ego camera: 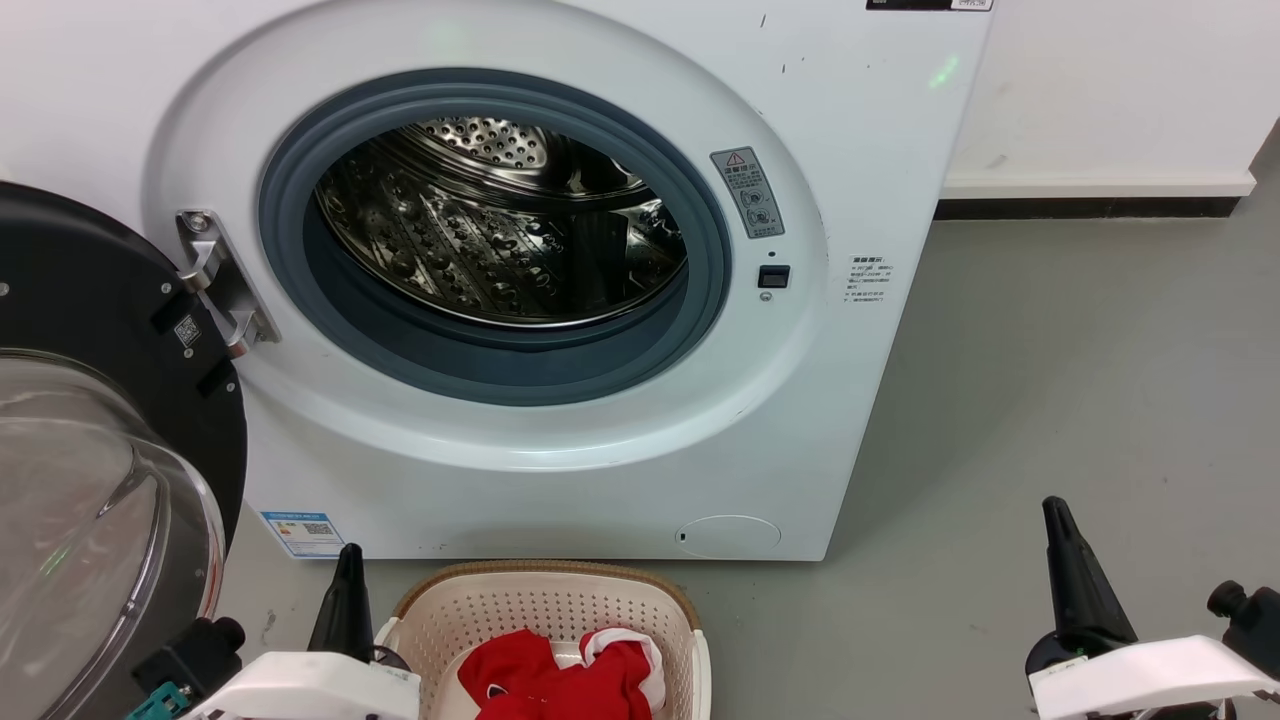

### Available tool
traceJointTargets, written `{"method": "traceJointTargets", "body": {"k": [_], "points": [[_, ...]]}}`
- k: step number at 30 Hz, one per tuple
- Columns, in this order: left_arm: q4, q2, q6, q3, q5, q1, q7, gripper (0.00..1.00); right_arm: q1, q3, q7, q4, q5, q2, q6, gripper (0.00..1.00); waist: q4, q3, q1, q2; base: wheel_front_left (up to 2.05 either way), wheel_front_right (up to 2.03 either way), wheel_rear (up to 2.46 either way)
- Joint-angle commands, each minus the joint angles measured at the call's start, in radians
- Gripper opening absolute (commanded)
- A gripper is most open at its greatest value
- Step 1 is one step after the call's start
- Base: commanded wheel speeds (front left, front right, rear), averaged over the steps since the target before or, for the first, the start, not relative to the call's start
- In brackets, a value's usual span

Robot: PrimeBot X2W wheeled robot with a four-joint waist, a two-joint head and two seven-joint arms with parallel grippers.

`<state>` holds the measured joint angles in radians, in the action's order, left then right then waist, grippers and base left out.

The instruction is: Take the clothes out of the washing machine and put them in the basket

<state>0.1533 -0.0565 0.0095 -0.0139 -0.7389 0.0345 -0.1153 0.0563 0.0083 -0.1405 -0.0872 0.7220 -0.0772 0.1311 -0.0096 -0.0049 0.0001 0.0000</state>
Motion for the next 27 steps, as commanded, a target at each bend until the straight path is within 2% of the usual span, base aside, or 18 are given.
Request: {"method": "traceJointTargets", "body": {"k": [1,27], "points": [[-0.006,-0.007,-0.007,-0.007,-0.039,-0.026,0.009,0.00,-0.032,-0.003,0.007,0.004,0.044,-0.008,0.000,0.00,0.000,0.000,-0.0001,0.0000,0.00,0.00,0.00],[0.029,-0.008,-0.058,-0.036,-0.354,-0.073,0.086,0.00,-0.083,-0.024,0.080,-0.055,0.376,-0.013,0.000,0.00,0.003,0.002,-0.0001,0.0000,0.00,0.00,0.00]]}}
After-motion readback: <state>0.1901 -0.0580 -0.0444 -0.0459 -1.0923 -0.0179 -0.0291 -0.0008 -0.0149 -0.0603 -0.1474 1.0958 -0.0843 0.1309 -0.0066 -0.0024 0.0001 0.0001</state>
